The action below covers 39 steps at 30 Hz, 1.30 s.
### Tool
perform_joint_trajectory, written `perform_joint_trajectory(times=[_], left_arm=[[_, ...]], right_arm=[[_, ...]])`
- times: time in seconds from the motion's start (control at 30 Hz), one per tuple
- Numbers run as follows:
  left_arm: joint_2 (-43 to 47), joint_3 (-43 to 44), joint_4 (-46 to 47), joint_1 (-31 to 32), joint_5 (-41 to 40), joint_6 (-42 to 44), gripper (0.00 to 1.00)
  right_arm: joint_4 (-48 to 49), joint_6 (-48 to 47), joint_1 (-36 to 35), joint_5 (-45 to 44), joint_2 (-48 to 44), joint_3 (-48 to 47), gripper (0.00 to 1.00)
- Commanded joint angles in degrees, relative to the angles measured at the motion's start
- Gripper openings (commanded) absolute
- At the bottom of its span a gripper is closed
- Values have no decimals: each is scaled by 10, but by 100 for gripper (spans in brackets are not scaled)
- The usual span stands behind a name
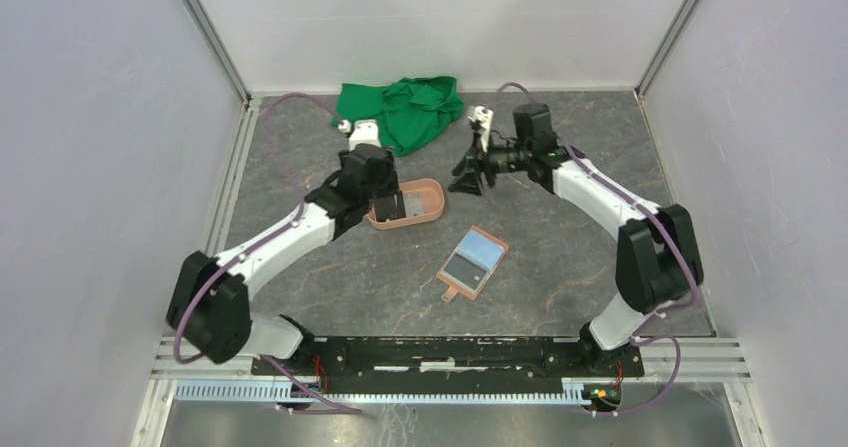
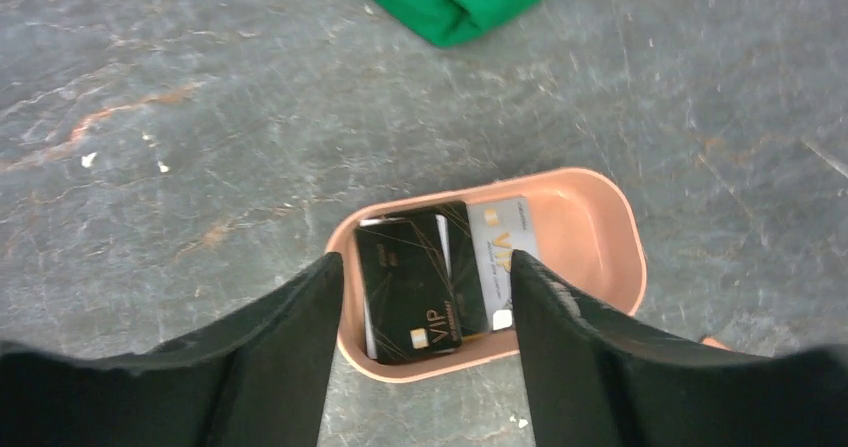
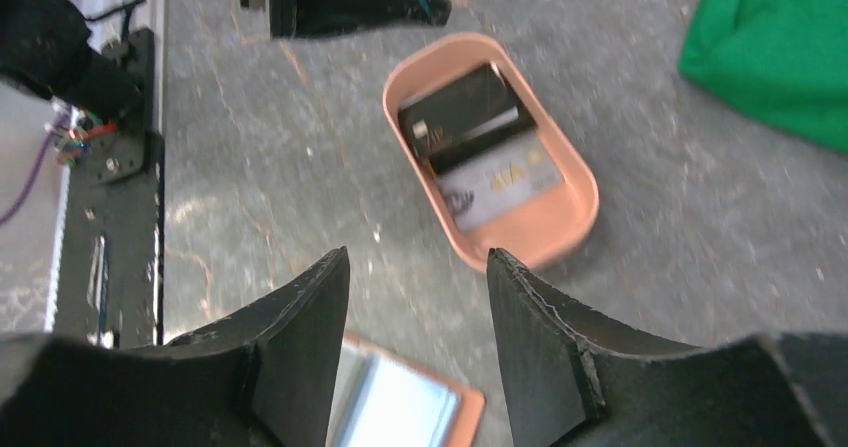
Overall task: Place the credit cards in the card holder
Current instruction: Pick up the credit card from the storage box.
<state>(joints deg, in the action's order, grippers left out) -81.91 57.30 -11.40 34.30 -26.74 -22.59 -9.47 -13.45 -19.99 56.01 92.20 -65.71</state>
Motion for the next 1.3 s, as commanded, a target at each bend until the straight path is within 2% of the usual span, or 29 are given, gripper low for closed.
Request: perform_joint_trajectory(times=[0.0, 0.03, 0.07, 0.17, 0.23, 0.27, 0.37, 0.47, 0.57, 0.8, 1.27], left_arm=[[63, -82, 92, -62, 39, -44, 84], [79, -99, 97, -92, 55, -74, 97], [91, -122, 109, -116, 99, -82, 99], [110, -155, 149, -185, 220, -107, 100], [94, -157, 147, -205, 279, -107, 99], [78, -153, 139, -208, 303, -101, 97], [24, -151, 153, -214, 386, -96, 73], [-12, -172, 214, -215, 459, -108, 67], [-24, -189, 240, -215, 466, -115, 66], [-5, -187, 178, -215, 408, -70, 66], [-48, -183, 180, -215, 424, -73, 58]], right_arm=[[70, 129, -56, -58, 64, -78, 59], [86, 172, -69, -72, 82, -88, 58], [90, 199, -81, -83, 102, -102, 58], [90, 246, -106, -121, 152, -141, 58], [90, 270, -118, -163, 183, -166, 58], [90, 283, -123, -180, 197, -178, 57], [74, 316, -129, -210, 245, -218, 57], [87, 340, -132, -213, 272, -225, 57], [90, 352, -138, -215, 288, -227, 58], [90, 357, -155, -229, 313, -218, 56], [67, 346, -160, -258, 334, -224, 54]])
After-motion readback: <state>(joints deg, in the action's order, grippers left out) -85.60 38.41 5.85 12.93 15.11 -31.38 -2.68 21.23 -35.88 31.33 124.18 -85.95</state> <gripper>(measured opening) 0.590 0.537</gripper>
